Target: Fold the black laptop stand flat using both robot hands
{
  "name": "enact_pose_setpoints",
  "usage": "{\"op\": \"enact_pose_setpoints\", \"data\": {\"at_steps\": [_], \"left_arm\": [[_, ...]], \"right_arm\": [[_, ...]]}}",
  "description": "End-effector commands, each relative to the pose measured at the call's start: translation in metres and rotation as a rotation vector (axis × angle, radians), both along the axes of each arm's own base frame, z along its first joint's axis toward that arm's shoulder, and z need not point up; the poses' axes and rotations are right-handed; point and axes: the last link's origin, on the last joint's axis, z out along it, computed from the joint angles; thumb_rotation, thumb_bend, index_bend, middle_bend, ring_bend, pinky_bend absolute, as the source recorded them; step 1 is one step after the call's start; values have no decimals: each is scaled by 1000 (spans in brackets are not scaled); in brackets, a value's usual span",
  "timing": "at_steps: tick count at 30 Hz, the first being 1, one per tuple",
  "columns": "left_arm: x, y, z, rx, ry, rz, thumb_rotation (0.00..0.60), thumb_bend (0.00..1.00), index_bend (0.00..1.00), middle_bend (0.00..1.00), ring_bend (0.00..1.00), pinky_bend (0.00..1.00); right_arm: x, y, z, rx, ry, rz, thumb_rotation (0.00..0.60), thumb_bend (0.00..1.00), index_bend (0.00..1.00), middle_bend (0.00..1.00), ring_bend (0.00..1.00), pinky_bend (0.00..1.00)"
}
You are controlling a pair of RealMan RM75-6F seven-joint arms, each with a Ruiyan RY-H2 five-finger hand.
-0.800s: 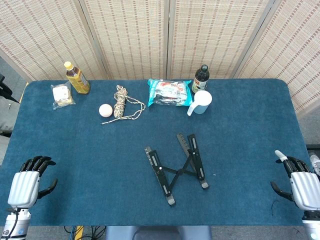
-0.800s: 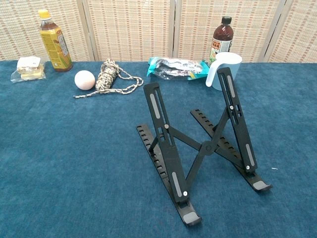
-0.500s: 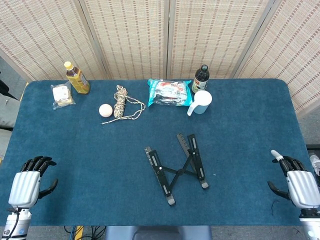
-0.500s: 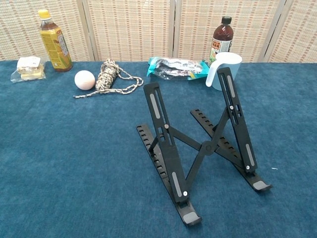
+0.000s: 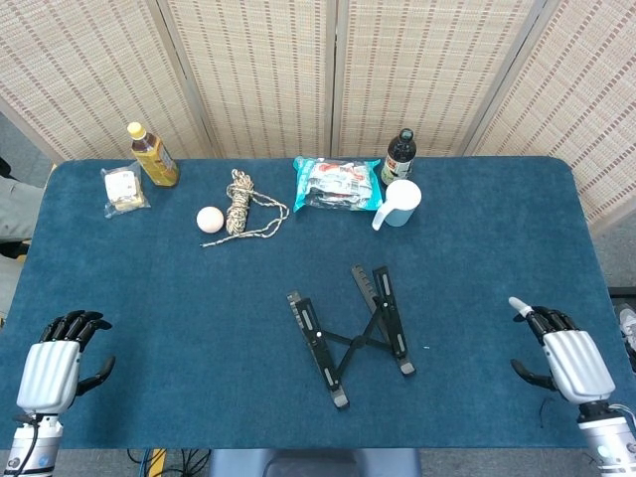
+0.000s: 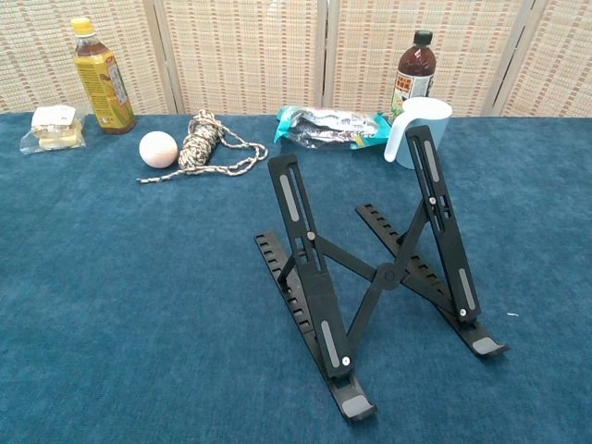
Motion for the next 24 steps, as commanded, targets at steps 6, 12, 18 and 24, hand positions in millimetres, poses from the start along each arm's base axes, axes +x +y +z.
{"op": "enact_pose_setpoints", "data": {"at_steps": [6, 12, 18, 24], "left_arm": [[1, -2, 1, 5, 0, 3, 600, 251, 340, 252, 174, 165], [1, -4, 3, 8, 1, 4, 600, 251, 340, 252, 174, 166], [2, -8, 5, 13, 0, 1, 600, 251, 340, 252, 174, 164], [3, -6, 4, 10, -3, -2, 600, 251, 340, 252, 174, 165]], "right_arm": [[13, -21, -18, 130, 13, 63, 600, 101, 151, 346, 203, 249], [22, -32, -32, 198, 22, 90, 600, 1, 150, 328, 190, 256], [31, -38, -46, 291, 27, 105, 567, 0, 132, 234, 71, 178], [37, -45, -56, 338, 19, 114, 514, 0, 110, 196, 41, 140]]}}
